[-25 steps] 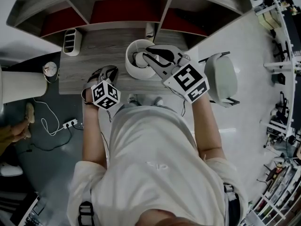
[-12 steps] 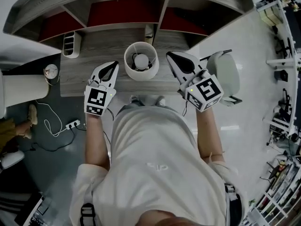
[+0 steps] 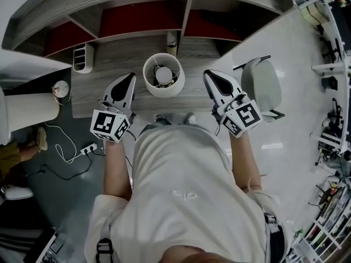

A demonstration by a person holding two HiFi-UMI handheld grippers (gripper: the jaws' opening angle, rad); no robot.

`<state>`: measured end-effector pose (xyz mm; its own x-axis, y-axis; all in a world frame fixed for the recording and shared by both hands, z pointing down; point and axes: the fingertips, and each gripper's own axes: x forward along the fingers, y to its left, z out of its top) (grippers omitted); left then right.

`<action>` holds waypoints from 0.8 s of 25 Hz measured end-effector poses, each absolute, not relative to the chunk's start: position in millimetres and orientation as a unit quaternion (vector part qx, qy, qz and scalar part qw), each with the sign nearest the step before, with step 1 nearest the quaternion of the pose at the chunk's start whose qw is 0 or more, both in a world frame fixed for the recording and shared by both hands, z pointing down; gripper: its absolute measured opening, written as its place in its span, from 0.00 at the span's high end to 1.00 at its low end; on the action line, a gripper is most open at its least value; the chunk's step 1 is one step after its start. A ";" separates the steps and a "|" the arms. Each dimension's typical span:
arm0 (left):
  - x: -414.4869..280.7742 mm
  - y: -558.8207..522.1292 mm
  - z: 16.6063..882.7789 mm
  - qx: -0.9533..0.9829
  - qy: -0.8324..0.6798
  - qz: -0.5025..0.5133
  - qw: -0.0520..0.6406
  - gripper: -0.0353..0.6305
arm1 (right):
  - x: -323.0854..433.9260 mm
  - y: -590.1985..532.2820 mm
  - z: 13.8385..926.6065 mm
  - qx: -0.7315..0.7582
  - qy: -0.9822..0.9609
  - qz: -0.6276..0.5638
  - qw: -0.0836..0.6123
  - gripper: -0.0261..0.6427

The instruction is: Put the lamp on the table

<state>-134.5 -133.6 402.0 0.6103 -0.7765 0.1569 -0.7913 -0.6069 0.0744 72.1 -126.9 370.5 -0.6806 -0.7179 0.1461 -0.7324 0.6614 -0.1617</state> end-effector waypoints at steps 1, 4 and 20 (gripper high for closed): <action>-135.6 -133.6 399.5 0.894 -0.439 0.041 0.076 0.92 | 74.3 -126.3 370.6 0.401 -0.910 0.105 0.030 0.92; -135.9 -133.0 395.1 0.895 -0.439 0.027 0.078 0.92 | 78.8 -125.4 371.1 0.411 -0.906 0.099 0.026 0.92; -135.8 -130.3 394.8 0.899 -0.433 0.018 0.066 0.92 | 75.4 -129.0 379.1 0.413 -0.905 0.104 0.017 0.92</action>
<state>-135.8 -130.3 394.8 0.6250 -0.7754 0.0900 -0.7802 -0.6170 0.1024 75.4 -129.0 379.1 -0.6587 -0.7432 0.1171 -0.7504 0.6374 -0.1750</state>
